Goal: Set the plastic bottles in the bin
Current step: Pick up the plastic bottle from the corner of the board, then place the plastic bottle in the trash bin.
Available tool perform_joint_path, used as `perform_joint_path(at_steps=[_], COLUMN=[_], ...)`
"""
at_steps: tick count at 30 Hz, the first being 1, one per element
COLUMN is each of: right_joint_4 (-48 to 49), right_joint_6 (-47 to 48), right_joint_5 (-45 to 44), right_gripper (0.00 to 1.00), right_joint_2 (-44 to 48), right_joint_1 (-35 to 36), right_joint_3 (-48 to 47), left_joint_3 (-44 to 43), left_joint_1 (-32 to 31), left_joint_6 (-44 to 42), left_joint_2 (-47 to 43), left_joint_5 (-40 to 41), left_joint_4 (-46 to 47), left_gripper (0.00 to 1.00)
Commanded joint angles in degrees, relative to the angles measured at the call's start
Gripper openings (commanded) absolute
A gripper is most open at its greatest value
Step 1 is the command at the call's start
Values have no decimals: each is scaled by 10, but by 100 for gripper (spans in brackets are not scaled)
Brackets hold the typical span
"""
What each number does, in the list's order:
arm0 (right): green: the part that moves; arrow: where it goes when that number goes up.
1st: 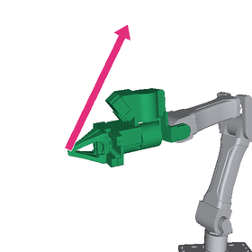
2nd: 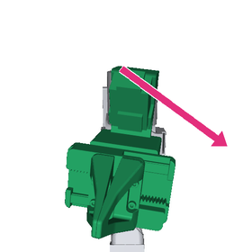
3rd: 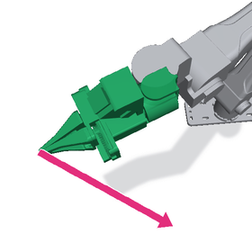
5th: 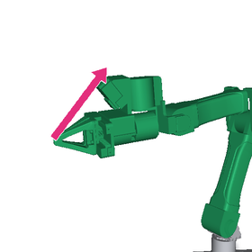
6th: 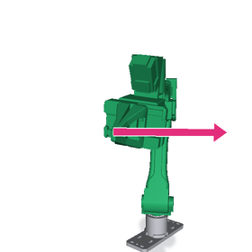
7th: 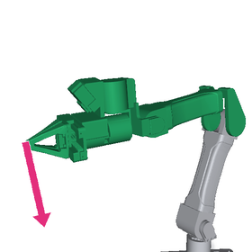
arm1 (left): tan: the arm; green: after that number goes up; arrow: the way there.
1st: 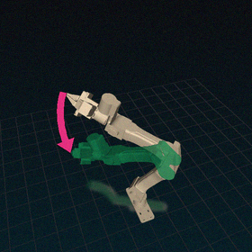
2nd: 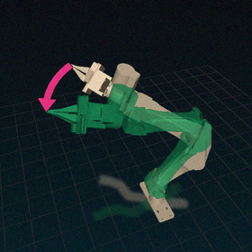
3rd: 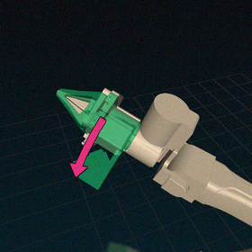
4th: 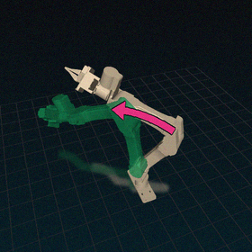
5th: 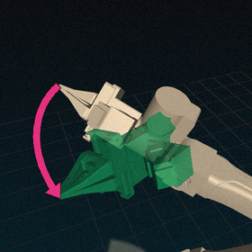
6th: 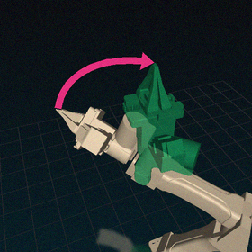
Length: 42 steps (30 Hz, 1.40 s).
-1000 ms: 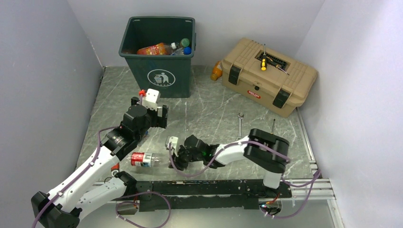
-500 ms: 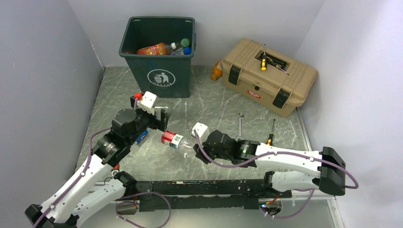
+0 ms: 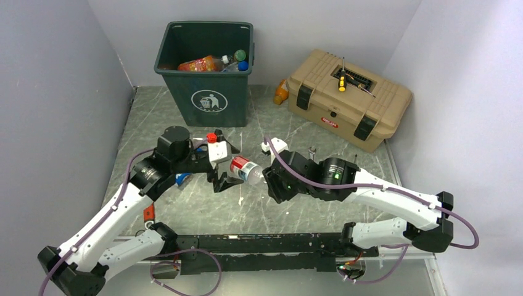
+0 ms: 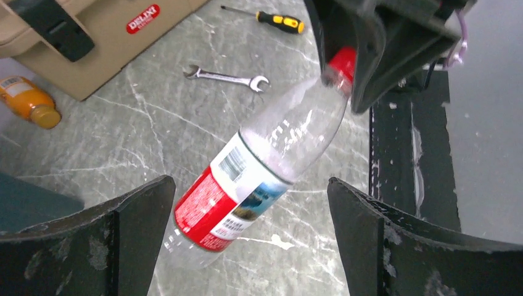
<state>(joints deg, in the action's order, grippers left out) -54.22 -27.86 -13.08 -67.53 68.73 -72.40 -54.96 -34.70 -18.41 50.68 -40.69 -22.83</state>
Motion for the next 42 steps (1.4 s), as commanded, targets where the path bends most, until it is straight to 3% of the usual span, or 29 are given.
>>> perform_joint_path(at_steps=[1, 9, 20, 26, 28, 30, 32, 34, 38, 40, 42], right_joint_4=[-106, -109, -108, -106, -96, -84, -70, -48, 84, 225, 412], right_joint_6=[-11, 22, 63, 70, 70, 68, 67, 68, 76, 87, 102], right_joint_5=[12, 29, 90, 90, 86, 75, 55, 27, -39, -44, -20], right_gripper=[0, 0, 0, 0, 2, 24, 54, 72, 90, 99, 100], right_joint_2=[2, -1, -45, -50, -44, -35, -20, 8, 114, 198, 283], right_joint_1=[11, 11, 11, 11, 11, 11, 11, 11, 11, 11, 11], right_joint_3=[-42, -84, -179, -206, -208, -207, -202, -186, -73, 47, 176], left_joint_3=[-4, -22, 29, 38, 38, 42, 46, 48, 32, 10, -22], left_joint_1=[-7, -61, -98, -107, -107, -107, -107, -107, -107, -107, -106], left_joint_6=[-126, -222, -230, -186, -173, -158, -146, -127, -58, 8, 102], left_joint_2=[15, 57, 69, 60, 50, 38, 28, 19, 12, 16, 26], left_joint_5=[-37, 55, 155, 190, 182, 177, 165, 148, 114, 97, 79], left_joint_4=[-45, -112, -23, 23, 35, 48, 56, 64, 80, 100, 131], left_gripper=[99, 99, 99, 75, 55, 39, 34, 33, 35, 36, 34])
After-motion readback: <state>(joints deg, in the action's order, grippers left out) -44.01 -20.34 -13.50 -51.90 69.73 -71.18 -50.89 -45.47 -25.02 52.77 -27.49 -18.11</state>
